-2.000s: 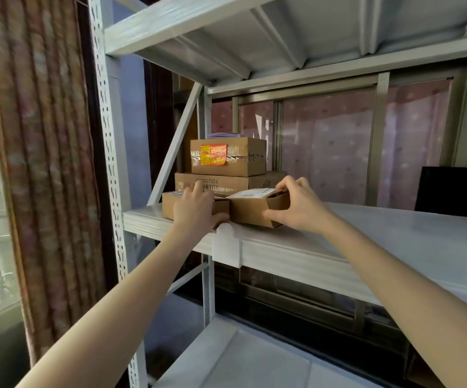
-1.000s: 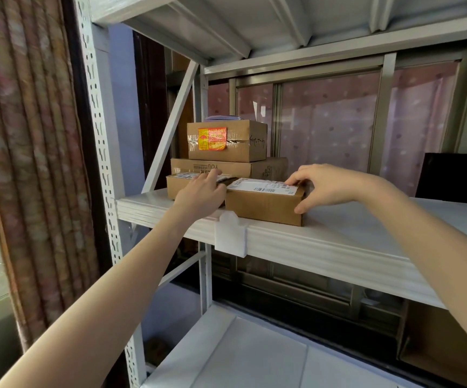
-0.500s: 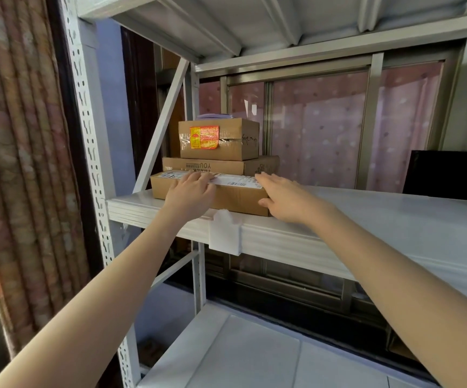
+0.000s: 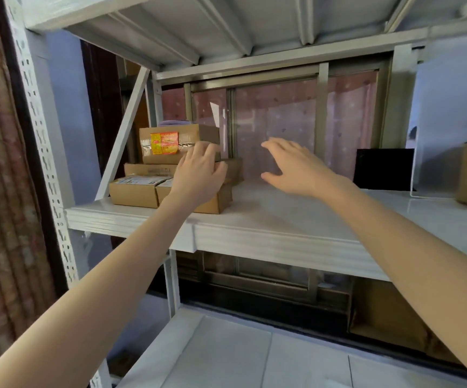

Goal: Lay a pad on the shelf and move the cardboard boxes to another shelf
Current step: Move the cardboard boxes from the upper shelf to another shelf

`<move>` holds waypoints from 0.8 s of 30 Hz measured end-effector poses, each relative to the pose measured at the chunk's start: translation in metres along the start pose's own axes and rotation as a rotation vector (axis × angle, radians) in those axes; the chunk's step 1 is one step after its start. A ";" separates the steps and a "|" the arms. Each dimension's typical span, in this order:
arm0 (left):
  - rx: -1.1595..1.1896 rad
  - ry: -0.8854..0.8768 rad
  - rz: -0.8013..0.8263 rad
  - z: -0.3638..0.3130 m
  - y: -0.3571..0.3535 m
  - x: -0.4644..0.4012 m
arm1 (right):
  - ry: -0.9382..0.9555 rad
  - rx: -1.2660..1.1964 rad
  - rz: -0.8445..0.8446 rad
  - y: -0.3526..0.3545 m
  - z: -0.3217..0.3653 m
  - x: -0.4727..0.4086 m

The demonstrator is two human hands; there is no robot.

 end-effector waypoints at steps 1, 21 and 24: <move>0.011 -0.032 -0.003 -0.018 -0.005 -0.005 | -0.019 0.004 -0.017 0.010 -0.016 0.006; 0.409 -0.317 0.298 -0.348 -0.147 -0.092 | -0.548 0.105 -0.098 0.111 -0.354 0.157; 0.371 -0.346 0.335 -0.377 -0.163 -0.109 | -0.595 0.126 -0.099 0.113 -0.385 0.164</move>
Point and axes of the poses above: each hand's wrist, its own x-axis away from the middle knuckle, its own y-axis out of the back of the hand, z = x × y, the point moved 5 cm from there along -x, towards the middle knuckle, and after that the axes turned 10 degrees about -y, right-handed, at the moved point
